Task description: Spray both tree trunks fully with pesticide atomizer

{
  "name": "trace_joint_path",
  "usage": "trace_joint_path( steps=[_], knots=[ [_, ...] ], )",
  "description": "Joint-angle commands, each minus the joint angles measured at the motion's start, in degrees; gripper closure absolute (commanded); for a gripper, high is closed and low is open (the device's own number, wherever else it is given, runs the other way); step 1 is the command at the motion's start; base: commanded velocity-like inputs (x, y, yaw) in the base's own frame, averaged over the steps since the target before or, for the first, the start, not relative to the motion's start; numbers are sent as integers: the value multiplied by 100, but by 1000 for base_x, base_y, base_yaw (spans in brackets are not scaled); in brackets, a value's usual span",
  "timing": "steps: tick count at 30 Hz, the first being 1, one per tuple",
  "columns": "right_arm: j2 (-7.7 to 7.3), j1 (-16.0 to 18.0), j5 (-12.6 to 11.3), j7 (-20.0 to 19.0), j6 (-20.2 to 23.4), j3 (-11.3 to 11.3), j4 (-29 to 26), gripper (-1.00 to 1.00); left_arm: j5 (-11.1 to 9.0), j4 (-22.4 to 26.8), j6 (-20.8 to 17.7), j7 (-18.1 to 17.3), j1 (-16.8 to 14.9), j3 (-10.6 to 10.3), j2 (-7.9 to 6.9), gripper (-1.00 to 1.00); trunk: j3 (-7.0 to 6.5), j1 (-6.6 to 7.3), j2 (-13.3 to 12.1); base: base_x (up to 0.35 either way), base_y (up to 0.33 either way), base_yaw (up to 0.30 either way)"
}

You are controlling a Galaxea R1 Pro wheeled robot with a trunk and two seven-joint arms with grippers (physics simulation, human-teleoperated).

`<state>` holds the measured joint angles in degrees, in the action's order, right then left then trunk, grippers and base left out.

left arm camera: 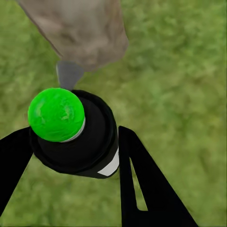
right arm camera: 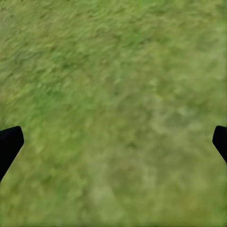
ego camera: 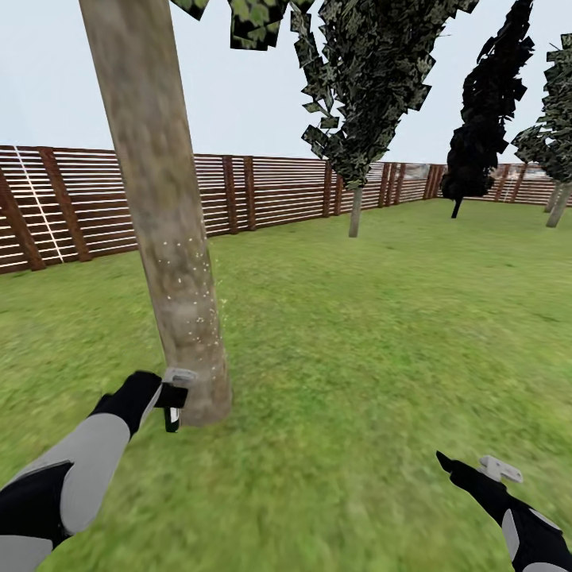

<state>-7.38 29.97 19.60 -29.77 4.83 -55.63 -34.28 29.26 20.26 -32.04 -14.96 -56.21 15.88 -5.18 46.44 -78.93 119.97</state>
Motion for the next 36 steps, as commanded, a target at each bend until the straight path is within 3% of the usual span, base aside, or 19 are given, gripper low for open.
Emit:
trace_joint_path(
  steps=[1,5,11,13,15,18,23,30,36],
  knots=[
    [0,0,0,2,0,2,3,-100,-33,-3,42,321,32,11,-4,100,0,0,0,0,0,0],
    [0,0,0,5,0,0,8,-100,-89,-36,66,571,54,20,-1,100,0,0,0,0,0,0],
    [8,0,0,4,0,8,8,-100,-1830,-118,43,569,52,19,10,100,0,0,0,0,0,0],
    [7,0,0,1,0,9,9,-100,-2312,-119,34,566,50,25,3,100,0,0,0,0,0,0],
    [6,0,0,2,0,9,6,-100,-2625,-120,32,565,50,22,-47,100,0,0,0,0,0,0],
    [8,0,0,6,0,8,7,-100,-2734,-130,6,571,49,15,-159,100,0,0,0,0,0,0],
    [7,0,0,6,0,9,7,-100,-2700,-136,-381,573,50,-25,-165,100,0,0,0,58,0,0],
    [9,0,0,6,0,9,8,-100,-2689,-162,-408,573,49,-32,-159,100,0,0,0,94,4,0],
    [9,0,0,6,0,9,9,-100,-2689,-163,-402,573,50,-32,-159,100,0,0,0,120,284,0]
  ],
)
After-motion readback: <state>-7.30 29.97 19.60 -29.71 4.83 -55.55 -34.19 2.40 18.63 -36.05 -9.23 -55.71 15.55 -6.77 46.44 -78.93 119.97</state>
